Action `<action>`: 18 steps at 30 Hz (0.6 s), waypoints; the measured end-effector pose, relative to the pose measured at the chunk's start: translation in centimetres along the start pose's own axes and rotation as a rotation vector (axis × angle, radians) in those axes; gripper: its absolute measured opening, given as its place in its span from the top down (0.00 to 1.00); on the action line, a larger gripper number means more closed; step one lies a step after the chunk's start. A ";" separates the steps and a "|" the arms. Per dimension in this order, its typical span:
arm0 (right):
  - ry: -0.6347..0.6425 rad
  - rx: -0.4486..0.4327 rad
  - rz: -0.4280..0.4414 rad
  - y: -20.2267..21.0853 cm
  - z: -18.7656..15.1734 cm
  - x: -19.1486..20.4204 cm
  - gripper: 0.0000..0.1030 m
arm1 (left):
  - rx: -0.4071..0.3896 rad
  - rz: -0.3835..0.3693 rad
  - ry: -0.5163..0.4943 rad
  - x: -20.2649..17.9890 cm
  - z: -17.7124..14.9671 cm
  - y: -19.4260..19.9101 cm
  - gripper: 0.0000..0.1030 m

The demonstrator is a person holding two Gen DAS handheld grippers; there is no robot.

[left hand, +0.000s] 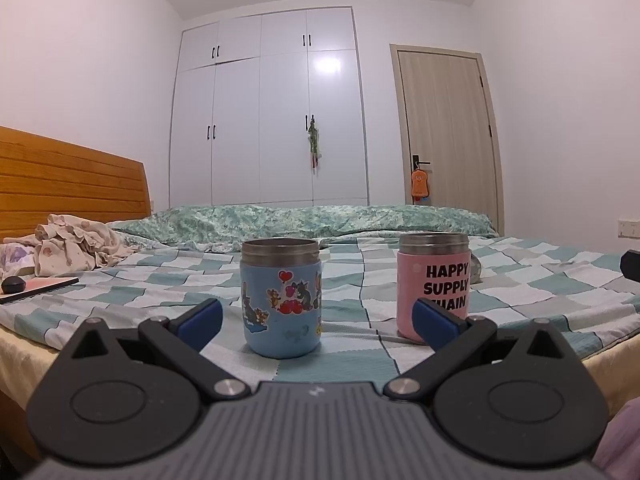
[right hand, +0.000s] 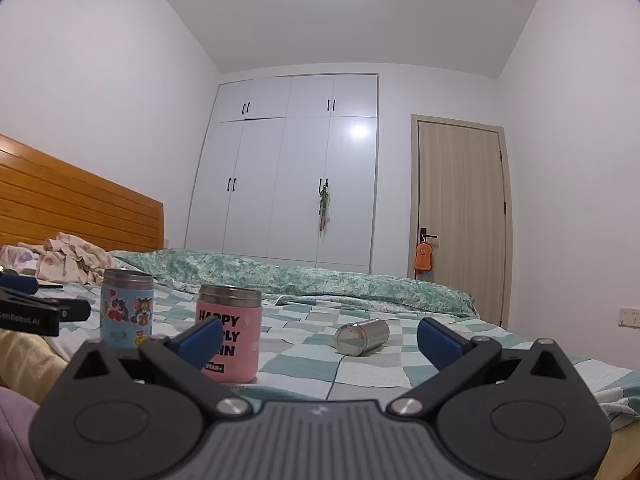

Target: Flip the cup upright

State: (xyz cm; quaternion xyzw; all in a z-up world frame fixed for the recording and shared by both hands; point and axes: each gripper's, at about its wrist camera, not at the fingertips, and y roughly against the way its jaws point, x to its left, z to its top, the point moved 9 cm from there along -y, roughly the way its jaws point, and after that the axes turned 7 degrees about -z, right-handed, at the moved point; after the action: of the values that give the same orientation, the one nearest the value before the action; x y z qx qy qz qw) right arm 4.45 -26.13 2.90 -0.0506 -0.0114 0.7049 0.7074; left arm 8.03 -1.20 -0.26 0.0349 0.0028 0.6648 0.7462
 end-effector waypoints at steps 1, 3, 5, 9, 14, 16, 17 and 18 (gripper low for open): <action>0.000 0.000 0.000 0.0 0.0 0.0 0.00 | -0.001 -0.001 0.001 0.0 0.0 0.0 0.00; 0.000 0.000 0.000 0.0 0.0 0.0 0.00 | -0.002 -0.001 0.001 0.0 0.0 0.0 0.00; 0.000 0.000 0.000 0.0 0.0 0.0 0.00 | -0.004 -0.002 0.002 0.0 0.0 0.1 0.00; 0.000 0.000 0.000 0.0 0.0 0.0 0.00 | -0.005 -0.002 0.002 0.0 0.0 0.2 0.00; 0.000 0.000 0.000 0.0 0.0 0.1 0.00 | -0.005 -0.002 0.003 0.1 0.0 0.2 0.00; 0.000 0.000 0.000 0.0 0.0 0.1 0.00 | -0.005 -0.002 0.003 0.0 0.0 0.2 0.00; 0.000 0.000 -0.001 0.0 0.0 0.0 0.00 | -0.006 -0.002 0.003 0.1 0.0 0.2 0.00; 0.001 0.000 -0.001 0.0 0.0 0.1 0.00 | -0.006 -0.002 0.003 0.0 0.0 0.2 0.00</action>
State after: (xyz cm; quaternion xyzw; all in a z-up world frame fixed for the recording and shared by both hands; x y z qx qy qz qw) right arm 4.45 -26.07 2.89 -0.0507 -0.0110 0.7046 0.7077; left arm 7.85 -1.14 -0.21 0.0313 0.0021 0.6641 0.7470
